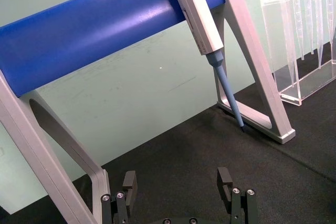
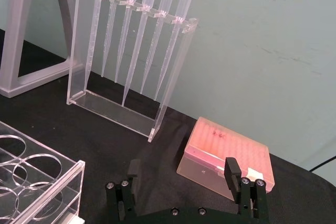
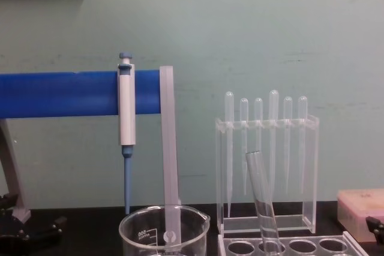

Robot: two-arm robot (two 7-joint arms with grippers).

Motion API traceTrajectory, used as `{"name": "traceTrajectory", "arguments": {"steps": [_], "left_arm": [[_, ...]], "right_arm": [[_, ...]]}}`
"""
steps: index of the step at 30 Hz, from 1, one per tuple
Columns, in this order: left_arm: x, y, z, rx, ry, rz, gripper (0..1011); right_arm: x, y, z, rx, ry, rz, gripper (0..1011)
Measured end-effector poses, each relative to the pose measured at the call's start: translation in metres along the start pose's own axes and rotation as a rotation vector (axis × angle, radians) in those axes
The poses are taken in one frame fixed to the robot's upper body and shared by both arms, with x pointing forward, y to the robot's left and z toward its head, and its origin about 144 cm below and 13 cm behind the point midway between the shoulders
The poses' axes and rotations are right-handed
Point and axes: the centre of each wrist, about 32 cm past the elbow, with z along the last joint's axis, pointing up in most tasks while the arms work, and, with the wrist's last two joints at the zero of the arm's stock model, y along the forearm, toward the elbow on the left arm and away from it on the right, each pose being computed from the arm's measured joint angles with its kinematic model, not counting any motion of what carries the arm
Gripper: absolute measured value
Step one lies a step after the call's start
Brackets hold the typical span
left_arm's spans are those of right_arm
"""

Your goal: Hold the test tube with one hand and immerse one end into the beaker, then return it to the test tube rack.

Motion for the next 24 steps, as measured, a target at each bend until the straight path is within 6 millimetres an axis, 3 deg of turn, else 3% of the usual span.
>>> {"name": "traceTrajectory", "arguments": {"steps": [24], "left_arm": [[0.0000, 0.0000, 0.0000, 0.000, 0.000, 0.000, 1000]], "right_arm": [[0.0000, 0.0000, 0.0000, 0.000, 0.000, 0.000, 1004]]}}
